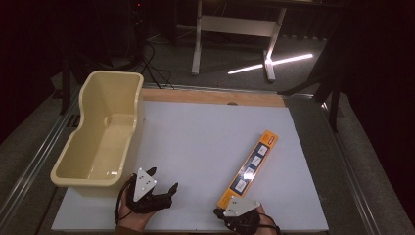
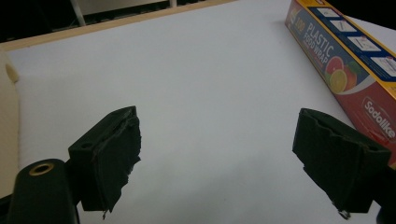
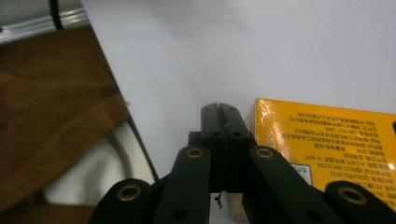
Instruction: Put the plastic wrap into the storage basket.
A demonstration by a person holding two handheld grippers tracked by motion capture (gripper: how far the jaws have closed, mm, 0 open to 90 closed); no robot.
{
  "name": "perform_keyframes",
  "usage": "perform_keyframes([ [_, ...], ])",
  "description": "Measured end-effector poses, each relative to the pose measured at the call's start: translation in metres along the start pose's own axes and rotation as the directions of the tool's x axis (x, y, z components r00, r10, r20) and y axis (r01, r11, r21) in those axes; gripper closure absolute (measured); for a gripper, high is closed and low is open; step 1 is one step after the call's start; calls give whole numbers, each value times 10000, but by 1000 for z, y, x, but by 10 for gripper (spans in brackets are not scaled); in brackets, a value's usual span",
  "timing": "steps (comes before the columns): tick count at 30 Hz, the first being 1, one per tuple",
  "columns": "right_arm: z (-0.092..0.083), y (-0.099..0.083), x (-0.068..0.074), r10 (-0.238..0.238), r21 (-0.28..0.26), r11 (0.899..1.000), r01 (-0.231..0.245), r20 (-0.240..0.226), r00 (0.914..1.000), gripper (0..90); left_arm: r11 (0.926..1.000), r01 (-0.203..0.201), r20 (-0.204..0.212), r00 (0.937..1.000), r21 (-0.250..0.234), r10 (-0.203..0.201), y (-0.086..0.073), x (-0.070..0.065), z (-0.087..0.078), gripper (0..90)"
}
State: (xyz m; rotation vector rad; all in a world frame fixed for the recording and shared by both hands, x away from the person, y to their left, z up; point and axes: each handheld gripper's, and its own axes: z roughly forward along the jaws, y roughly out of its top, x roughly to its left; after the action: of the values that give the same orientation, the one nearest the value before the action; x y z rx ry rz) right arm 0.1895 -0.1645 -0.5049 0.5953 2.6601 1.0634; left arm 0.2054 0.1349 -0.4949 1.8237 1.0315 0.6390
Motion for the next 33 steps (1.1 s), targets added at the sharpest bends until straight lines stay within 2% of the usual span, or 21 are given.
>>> perform_keyframes([
  [3, -4, -3, -5, 133, 114, 9998, -134, 104, 9999, 899, 10000, 14, -20, 10000, -28, -14, 0, 0, -1, 153],
  [9, -20, -18, -26, 746, 375, 9964, -763, 450, 9962, 898, 10000, 19, -14, 10000, 22, -19, -1, 0, 1, 153],
  [12, -26, -24, -35, 1057, 472, 9929, -1092, 714, 9918, 898, 10000, 33, -17, 10000, 43, -33, -1, 0, 1, 153],
  [13, -30, -28, -40, 1295, 498, 9897, -1342, 865, 9878, 898, 10000, 36, -12, 10000, 69, -36, -1, 0, 1, 153],
  [14, -30, -28, -40, 1295, 498, 9897, -1342, 865, 9878, 898, 10000, 36, -12, 10000, 69, -36, -1, 0, 1, 153],
  [18, -37, -35, -49, 1728, 502, 9824, -1799, 1208, 9775, 898, 10000, 60, -8, 10000, 63, -60, -1, 0, 1, 153],
  [21, -47, -38, -57, 2463, -447, 9688, -2436, 707, 9666, 864, 10000, 56, 2, 10000, 70, -56, -1, 0, 2, 154],
  [22, -47, -38, -57, 2463, -447, 9688, -2436, 707, 9666, 864, 10000, 41, 1, 10000, 82, -41, -1, 0, 2, 154],
  [23, -55, -37, -64, 2921, -1246, 9503, -2853, 396, 9556, 771, 9999, 48, 5, 10000, 102, -48, -1, 0, 2, 153],
  [24, -55, -37, -64, 2921, -1246, 9503, -2853, 396, 9556, 771, 9999, 53, 9, 10000, 119, -53, -1, -1, 3, 153],
  [25, -61, -34, -72, 3173, -1557, 9405, -3019, 858, 9444, 680, 9999, 53, 21, 10000, 129, -54, -1, -1, 3, 154],
  [26, -61, -34, -72, 3173, -1557, 9405, -3019, 858, 9444, 680, 9999, 21, 44, 10000, 140, -21, -1, -1, 3, 154],
  [28, -63, -31, -80, 3385, -1712, 9334, -3154, 1276, 9323, 573, 9999, 18, 44, 10000, 158, -18, -1, -2, 4, 154],
  [29, -63, -30, -85, 3505, -1703, 9303, -3250, 1503, 9244, 536, 9999, 11, 61, 10000, 172, -12, -2, -2, 4, 154],
  [30, -63, -27, -97, 3867, -1769, 9167, -3584, 1663, 9071, 493, 9998, -6, 71, 10000, 198, 5, -2, -2, 4, 153],
  [31, -63, -27, -97, 3867, -1769, 9167, -3584, 1663, 9071, 493, 9998, -5, 71, 10000, 205, 3, -2, -2, 5, 153],
  [32, -63, -26, -103, 4094, -1894, 9064, -3777, 1726, 8959, 459, 9998, -8, 73, 10000, 208, 6, -2, -2, 5, 153],
  [33, -64, -24, -108, 4221, -1903, 9018, -3880, 1953, 8853, 417, 9998, 11, 78, 10000, 209, -13, -2, -2, 5, 154],
])
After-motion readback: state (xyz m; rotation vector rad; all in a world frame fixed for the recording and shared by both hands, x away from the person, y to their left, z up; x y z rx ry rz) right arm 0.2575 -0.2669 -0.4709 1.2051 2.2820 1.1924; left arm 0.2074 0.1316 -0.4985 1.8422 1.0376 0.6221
